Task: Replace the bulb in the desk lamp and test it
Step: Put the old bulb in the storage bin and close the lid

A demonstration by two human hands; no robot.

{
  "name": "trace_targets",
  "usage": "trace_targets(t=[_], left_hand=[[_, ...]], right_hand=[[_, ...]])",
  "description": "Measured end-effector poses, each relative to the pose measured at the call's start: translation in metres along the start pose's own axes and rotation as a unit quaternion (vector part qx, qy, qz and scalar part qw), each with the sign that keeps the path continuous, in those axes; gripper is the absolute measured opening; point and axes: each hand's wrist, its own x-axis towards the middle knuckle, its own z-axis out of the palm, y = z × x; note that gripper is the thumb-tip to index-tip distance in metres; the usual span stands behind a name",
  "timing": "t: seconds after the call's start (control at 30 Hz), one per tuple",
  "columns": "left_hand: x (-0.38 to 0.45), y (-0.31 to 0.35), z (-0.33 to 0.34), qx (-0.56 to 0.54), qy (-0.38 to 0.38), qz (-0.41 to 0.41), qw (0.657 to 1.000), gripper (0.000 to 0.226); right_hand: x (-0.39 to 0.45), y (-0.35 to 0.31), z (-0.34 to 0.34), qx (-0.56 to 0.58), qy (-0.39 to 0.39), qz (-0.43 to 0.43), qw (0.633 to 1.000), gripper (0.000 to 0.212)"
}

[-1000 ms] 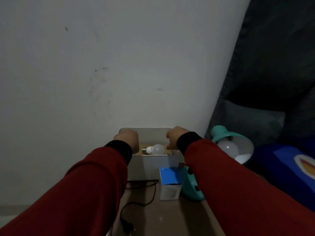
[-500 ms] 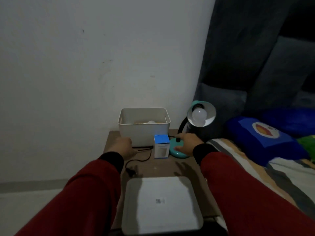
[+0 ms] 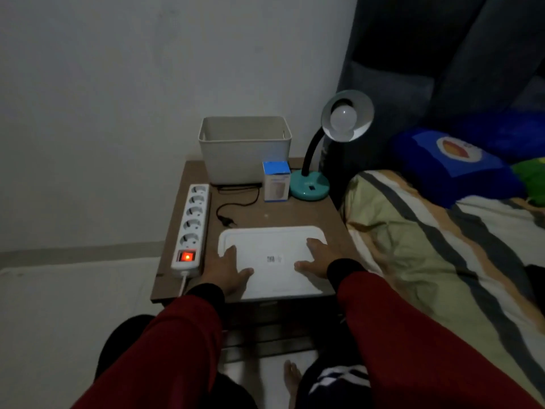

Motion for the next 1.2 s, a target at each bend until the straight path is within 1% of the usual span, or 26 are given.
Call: trace_targets(t=[0.07, 0.13, 0.23, 0.37, 0.43, 0.5, 0.63, 0.7, 0.8, 0.9, 1.03, 1.2], left_hand=[[0.003, -0.001, 0.006, -0.016, 0.004, -0.014, 1.0, 0.083], [0.006, -0.002, 0.01, -0.011, 0.016, -0.016, 1.0, 0.084], [0.009, -0.002, 0.01, 0.006, 0.033, -0.02, 0.999, 0.083], [0.013, -0.003, 0.008, -0.012, 0.045, -0.018, 0.999, 0.083], [0.013, -0.002, 0.003, -0.038, 0.061, -0.011, 0.997, 0.084], [0.014, 0.001, -0.004, -0.065, 0.093, -0.01, 0.993, 0.084], [0.025, 0.005, -0.034, -0.08, 0.155, 0.017, 0.984, 0.083], [0.033, 0.007, -0.056, -0.087, 0.18, 0.028, 0.979, 0.082], [0.046, 0.01, -0.094, -0.091, 0.227, 0.036, 0.969, 0.079], [0.066, 0.011, -0.131, -0.101, 0.264, 0.051, 0.958, 0.077], [0.102, 0.02, -0.171, -0.115, 0.287, 0.062, 0.949, 0.075], [0.156, 0.033, -0.201, -0.127, 0.274, 0.056, 0.952, 0.077]], right_hand=[[0.027, 0.018, 0.017, 0.006, -0.015, 0.025, 1.0, 0.112], [0.024, 0.017, 0.02, 0.003, -0.012, 0.028, 1.0, 0.113], [0.012, 0.008, 0.015, 0.003, 0.02, 0.021, 1.0, 0.103], [-0.004, -0.002, 0.005, 0.022, 0.044, -0.004, 0.999, 0.084], [-0.008, -0.005, -0.001, 0.044, 0.054, -0.014, 0.997, 0.08], [-0.009, -0.009, -0.009, 0.071, 0.074, -0.022, 0.995, 0.08], [-0.012, -0.026, -0.034, 0.11, 0.125, -0.041, 0.985, 0.078], [-0.008, -0.037, -0.051, 0.11, 0.152, -0.053, 0.981, 0.076], [0.004, -0.056, -0.078, 0.098, 0.17, -0.074, 0.978, 0.073], [0.026, -0.074, -0.107, 0.112, 0.193, -0.107, 0.969, 0.068], [0.066, -0.096, -0.143, 0.113, 0.236, -0.128, 0.957, 0.063], [0.119, -0.112, -0.179, 0.093, 0.254, -0.123, 0.955, 0.062]])
